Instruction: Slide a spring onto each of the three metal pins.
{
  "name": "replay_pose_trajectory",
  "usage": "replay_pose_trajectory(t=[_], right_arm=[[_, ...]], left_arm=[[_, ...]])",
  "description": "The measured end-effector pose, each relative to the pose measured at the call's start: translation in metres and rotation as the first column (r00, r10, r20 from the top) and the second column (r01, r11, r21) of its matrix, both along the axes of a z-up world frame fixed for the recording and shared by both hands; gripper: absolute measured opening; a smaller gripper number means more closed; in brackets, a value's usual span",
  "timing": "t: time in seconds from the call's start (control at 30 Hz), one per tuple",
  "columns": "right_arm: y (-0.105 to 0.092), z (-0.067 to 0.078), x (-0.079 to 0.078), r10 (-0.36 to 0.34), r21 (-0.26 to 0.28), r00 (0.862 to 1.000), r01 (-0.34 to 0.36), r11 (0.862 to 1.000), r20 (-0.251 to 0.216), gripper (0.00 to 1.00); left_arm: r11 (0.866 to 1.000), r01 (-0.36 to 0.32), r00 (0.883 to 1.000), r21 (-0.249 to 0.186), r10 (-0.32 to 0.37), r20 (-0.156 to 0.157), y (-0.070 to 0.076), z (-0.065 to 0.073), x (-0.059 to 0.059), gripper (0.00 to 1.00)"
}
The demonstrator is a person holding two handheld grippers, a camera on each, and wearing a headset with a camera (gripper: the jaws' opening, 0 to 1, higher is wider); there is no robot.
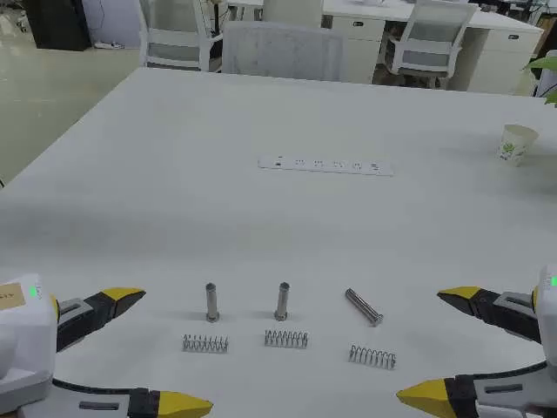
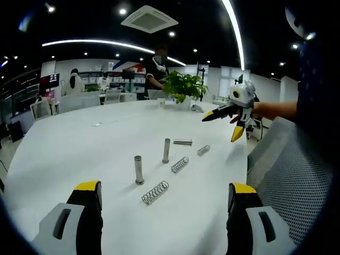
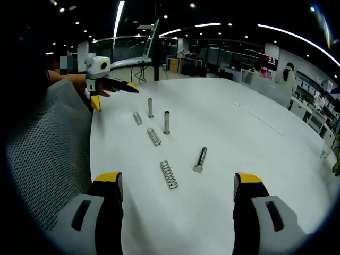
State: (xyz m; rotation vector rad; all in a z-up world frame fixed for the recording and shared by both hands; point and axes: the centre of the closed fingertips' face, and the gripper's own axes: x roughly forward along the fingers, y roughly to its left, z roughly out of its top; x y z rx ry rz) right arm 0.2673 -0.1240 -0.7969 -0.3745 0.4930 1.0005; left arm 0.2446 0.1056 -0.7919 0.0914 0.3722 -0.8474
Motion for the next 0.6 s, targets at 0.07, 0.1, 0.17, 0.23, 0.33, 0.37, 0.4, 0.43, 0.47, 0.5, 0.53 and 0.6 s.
replay_pose_trajectory(t=[0.07, 0.1, 0.17, 0.23, 0.33, 0.37, 0.4, 0.43, 0.47, 0.5, 0.53, 0.6], right_arm=[[0.0001, 0.0001, 0.0004, 0.0, 0.001, 1.0, 0.0, 1.0, 0.0, 0.86], [0.0003, 0.0001, 0.0005, 0.001, 0.001, 1.0, -0.001, 1.0, 0.001, 0.86], [0.0004, -0.0001, 0.0006, 0.001, 0.001, 1.0, -0.001, 1.0, 0.0, 0.86], [0.0004, -0.0006, 0.0006, 0.002, 0.0, 1.0, -0.002, 1.0, 0.0, 0.86], [0.0006, -0.0008, 0.0008, 0.003, 0.002, 1.0, -0.003, 1.0, 0.0, 0.86], [0.0004, -0.001, 0.0007, 0.003, 0.001, 1.0, -0.003, 1.0, -0.001, 0.86], [0.0003, -0.001, 0.0006, 0.003, 0.001, 1.0, -0.003, 1.0, -0.001, 0.86], [0.0002, -0.0008, 0.0008, 0.003, 0.001, 1.0, -0.003, 1.0, 0.001, 0.86], [0.0002, -0.0008, 0.0008, 0.002, 0.001, 1.0, -0.002, 1.0, 0.0, 0.86], [0.0002, -0.0009, 0.0007, 0.001, 0.002, 1.0, -0.001, 1.0, 0.0, 0.86], [-0.0001, -0.0012, 0.0006, 0.001, -0.001, 1.0, -0.001, 1.0, -0.001, 0.86], [-0.0001, -0.0013, 0.0003, 0.002, -0.002, 1.0, -0.002, 1.0, -0.001, 0.86]], left_arm=[[1.0, -0.001, 1.0, -0.001, 0.001, 0.001, 0.0, 0.0001, 0.0001, 0.96], [1.0, -0.001, 1.0, -0.001, 0.001, 0.001, 0.0001, 0.0002, 0.0002, 0.96], [1.0, -0.002, 1.0, -0.001, 0.002, 0.001, 0.0003, 0.0002, 0.0002, 0.96], [1.0, -0.002, 1.0, 0.001, 0.002, 0.0, 0.0004, 0.0, 0.0, 0.96], [1.0, -0.002, 1.0, -0.001, 0.002, 0.0, 0.0001, 0.0002, -0.0002, 0.96], [1.0, -0.002, 1.0, 0.0, 0.002, 0.0, 0.0001, 0.0, -0.0002, 0.96], [1.0, -0.002, 1.0, 0.001, 0.002, 0.0, 0.0001, -0.0001, -0.0002, 0.96], [1.0, -0.002, 1.0, 0.001, 0.002, 0.0, 0.0, -0.0002, -0.0002, 0.96], [1.0, -0.002, 1.0, 0.001, 0.002, 0.0, 0.0, -0.0001, -0.0002, 0.96], [1.0, -0.002, 1.0, 0.001, 0.002, 0.0, 0.0, -0.0001, -0.0001, 0.96], [1.0, -0.001, 1.0, 0.002, 0.001, 0.0, -0.0001, -0.0002, -0.0001, 0.96], [1.0, 0.0, 1.0, 0.001, 0.0, 0.0, -0.0004, -0.0002, 0.0, 0.96]])
